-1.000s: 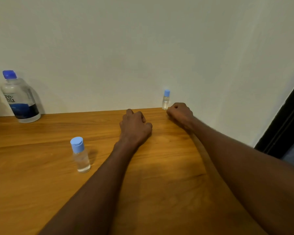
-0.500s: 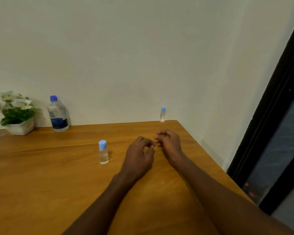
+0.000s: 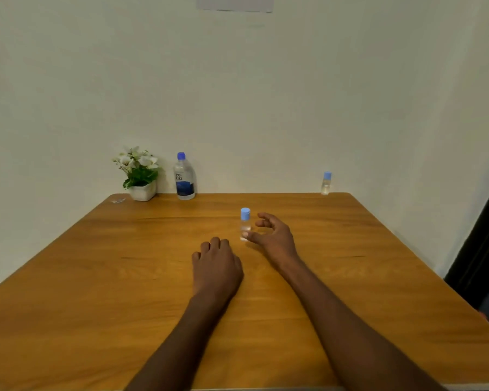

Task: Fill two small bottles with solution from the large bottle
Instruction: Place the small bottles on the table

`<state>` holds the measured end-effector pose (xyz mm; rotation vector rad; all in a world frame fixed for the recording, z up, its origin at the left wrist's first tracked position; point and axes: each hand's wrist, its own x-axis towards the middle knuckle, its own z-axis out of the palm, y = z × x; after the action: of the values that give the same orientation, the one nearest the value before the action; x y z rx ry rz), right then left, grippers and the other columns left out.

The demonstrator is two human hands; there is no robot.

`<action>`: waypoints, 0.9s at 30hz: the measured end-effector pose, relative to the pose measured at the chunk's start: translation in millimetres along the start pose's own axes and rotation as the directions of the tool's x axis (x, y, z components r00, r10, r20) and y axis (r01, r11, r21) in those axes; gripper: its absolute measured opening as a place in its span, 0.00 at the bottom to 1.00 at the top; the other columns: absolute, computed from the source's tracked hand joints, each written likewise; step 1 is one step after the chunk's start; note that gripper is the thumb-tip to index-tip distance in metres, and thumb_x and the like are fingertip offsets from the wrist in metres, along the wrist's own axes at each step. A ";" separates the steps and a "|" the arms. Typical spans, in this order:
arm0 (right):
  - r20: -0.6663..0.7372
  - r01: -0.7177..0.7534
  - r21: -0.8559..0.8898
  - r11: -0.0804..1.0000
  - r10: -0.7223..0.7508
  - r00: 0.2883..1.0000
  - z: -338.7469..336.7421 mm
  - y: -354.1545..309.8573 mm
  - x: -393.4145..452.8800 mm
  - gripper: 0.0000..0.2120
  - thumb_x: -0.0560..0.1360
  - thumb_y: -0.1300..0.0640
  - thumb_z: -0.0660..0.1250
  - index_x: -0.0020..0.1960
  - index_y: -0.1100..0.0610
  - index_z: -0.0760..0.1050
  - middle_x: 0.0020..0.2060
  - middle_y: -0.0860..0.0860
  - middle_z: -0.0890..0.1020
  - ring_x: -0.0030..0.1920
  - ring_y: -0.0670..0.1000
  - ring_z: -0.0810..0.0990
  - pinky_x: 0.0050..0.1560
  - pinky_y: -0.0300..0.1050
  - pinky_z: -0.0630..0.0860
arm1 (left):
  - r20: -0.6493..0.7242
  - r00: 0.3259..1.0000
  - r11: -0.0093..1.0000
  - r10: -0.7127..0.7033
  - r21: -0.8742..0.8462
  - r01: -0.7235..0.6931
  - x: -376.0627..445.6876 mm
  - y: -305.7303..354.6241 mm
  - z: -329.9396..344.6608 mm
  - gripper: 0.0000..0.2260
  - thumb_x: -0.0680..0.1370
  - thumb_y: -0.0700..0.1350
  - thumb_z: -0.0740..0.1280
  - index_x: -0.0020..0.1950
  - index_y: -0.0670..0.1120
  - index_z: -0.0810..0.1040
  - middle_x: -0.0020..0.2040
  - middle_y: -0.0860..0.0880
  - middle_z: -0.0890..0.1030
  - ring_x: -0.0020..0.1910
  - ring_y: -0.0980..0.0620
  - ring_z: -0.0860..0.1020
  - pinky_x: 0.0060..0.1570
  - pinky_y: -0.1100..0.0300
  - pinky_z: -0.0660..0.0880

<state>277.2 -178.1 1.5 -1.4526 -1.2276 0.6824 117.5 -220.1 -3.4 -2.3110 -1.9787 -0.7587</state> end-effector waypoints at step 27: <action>-0.016 -0.144 0.877 0.458 0.328 0.944 -33.9 11.7 28.0 0.16 0.77 0.59 0.75 0.64 0.60 0.80 0.54 0.57 0.88 0.49 0.51 0.87 0.41 0.42 0.75 | 0.070 0.995 0.990 0.073 -0.123 -0.065 56.1 57.8 32.8 0.22 0.81 0.48 0.61 0.74 0.46 0.69 0.70 0.45 0.75 0.68 0.43 0.72 0.66 0.44 0.71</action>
<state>320.0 -162.9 5.3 -0.7566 -0.3475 1.1283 187.8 -169.6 5.2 -2.4963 -1.9204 -0.8209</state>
